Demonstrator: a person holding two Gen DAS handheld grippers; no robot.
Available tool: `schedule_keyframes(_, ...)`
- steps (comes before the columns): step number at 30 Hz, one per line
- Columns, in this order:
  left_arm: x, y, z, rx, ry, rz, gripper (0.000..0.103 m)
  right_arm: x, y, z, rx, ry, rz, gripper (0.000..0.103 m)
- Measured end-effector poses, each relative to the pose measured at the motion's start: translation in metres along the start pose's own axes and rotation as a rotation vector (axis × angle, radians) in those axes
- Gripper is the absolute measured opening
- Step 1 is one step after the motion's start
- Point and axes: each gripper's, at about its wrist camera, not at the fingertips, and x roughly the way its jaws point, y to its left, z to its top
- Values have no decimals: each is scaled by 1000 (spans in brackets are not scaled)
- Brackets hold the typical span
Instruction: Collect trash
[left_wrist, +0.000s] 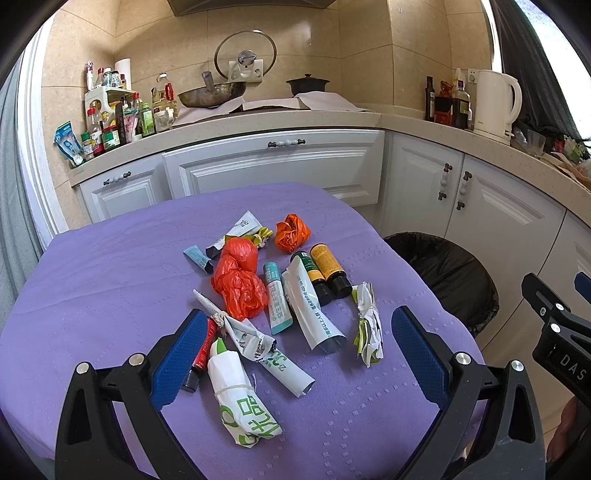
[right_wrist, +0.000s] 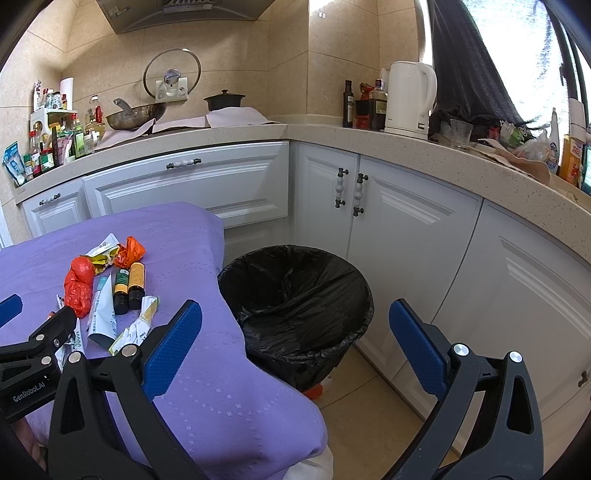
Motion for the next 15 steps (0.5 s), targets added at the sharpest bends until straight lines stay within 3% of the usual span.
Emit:
schedule_keyframes(8, 7, 9, -5, -12, 24, 18, 97, 9, -5, -4, -6, 21, 11, 99)
schedule_keyframes(15, 10, 42, -14, -48, 58, 88, 97, 19, 12, -6, -17, 46, 50, 99)
